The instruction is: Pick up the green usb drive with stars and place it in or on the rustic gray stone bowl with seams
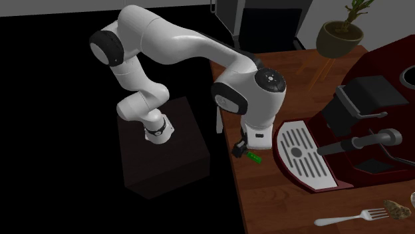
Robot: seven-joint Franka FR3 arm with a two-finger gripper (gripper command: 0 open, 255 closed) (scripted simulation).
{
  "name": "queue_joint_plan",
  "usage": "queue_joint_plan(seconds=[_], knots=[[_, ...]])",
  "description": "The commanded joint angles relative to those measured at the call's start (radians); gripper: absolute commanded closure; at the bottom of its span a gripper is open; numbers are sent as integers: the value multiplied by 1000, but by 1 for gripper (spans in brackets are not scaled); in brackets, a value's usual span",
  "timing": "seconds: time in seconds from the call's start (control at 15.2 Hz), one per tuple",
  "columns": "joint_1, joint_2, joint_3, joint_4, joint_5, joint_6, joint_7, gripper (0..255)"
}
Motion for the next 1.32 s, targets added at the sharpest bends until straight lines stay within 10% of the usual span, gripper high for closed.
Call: queue_joint_plan(seconds=[0.0, 0.92, 0.99, 1.25], knots=[[6, 20, 10, 6, -4, 12, 8, 0], [7, 37, 15, -66, -9, 99, 12, 0], [7, 37, 15, -66, -9, 99, 12, 255], [6, 34, 13, -66, -8, 97, 8, 255]])
